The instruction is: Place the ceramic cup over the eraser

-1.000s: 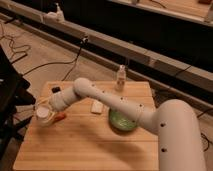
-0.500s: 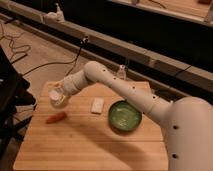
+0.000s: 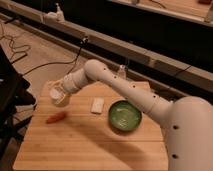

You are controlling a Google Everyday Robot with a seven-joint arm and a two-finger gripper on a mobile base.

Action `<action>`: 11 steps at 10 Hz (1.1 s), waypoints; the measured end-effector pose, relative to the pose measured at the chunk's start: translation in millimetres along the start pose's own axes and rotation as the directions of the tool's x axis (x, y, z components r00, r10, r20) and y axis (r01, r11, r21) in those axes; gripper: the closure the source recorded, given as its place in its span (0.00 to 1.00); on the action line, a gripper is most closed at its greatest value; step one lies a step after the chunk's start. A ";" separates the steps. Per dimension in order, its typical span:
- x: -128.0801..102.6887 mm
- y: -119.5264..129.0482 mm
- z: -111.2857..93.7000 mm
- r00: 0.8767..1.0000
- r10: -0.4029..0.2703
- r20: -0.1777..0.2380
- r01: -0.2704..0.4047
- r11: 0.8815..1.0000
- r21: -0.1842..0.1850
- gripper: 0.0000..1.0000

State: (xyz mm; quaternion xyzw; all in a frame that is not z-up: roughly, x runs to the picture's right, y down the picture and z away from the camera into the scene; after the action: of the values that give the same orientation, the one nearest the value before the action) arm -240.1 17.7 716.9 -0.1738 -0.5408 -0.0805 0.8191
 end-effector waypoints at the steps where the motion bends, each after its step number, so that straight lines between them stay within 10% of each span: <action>1: 2.2 -1.0 -1.6 1.000 0.003 -0.003 -0.003 1.000 0.000 1.00; 6: 17.8 -68.0 -34.6 1.000 0.009 -0.003 -0.009 0.999 0.048 1.00; 11: 25.9 -123.7 -21.7 0.995 0.033 0.093 -0.041 0.995 0.086 1.00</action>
State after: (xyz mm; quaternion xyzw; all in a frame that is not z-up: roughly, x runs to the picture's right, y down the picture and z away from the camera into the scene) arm -250.6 -103.6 757.3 -0.1512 -0.5773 -0.0335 0.8017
